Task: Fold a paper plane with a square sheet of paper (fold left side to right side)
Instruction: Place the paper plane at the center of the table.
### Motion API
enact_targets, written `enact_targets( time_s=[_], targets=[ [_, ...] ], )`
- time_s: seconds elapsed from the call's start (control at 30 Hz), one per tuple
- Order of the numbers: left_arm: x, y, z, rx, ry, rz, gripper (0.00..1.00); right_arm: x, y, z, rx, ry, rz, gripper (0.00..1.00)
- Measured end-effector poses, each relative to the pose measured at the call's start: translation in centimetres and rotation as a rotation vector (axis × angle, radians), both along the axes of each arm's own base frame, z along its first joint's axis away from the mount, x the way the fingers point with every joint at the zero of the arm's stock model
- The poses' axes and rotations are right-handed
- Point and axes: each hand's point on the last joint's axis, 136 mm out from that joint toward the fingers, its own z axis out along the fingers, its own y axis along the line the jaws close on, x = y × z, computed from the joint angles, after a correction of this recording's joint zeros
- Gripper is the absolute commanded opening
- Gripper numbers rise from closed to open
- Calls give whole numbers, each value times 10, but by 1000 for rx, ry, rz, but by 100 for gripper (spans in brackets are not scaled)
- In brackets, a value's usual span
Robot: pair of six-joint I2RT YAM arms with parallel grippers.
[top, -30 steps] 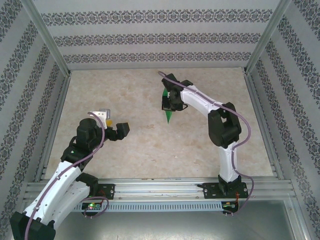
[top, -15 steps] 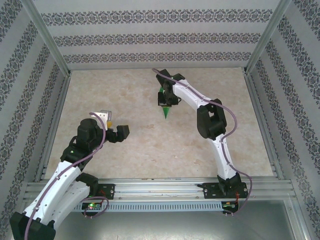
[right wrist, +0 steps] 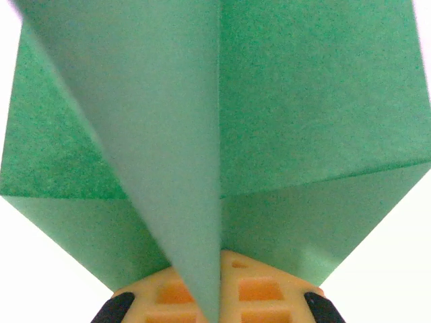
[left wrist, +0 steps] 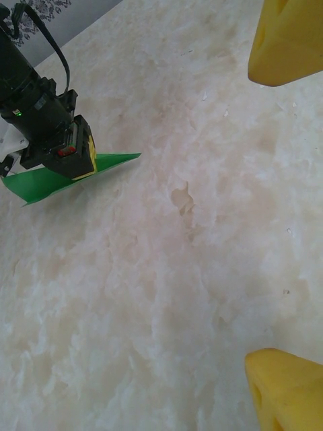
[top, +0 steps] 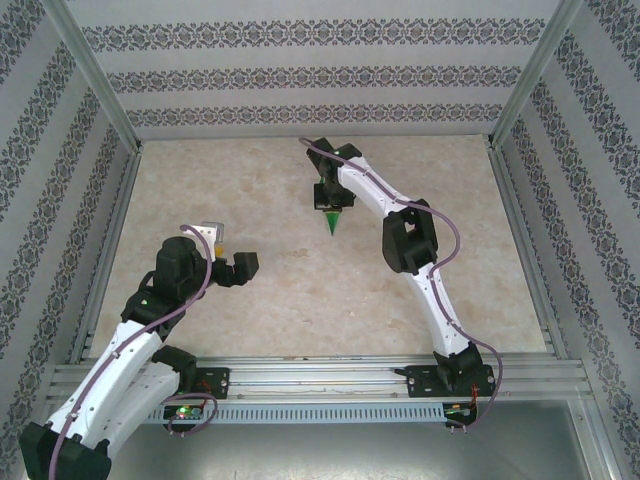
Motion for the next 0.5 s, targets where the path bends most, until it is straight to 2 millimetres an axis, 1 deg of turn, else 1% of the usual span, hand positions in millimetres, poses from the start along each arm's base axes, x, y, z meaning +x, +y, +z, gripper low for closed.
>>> enact_targets(
  time_s=[0.13,0.23,0.3,0.43,0.5],
  targets=[
    [0,0,-1,2,3,2,100,-3,-6,-6,-35,14,-6,1],
    [0,0,-1,3,4,3,100,-4,-10,-13,-55,27,-9,6],
    [1,1,-1,3,4,3,100,-5,-11,-16,-63,34,-10,6],
    [1,1,-1,3,4,3,100,-6,-12,-18,-68,40,-13,6],
    [1,1,-1,3,4,3,100,-6,-12,-18,-68,40,-16,8]
  ],
)
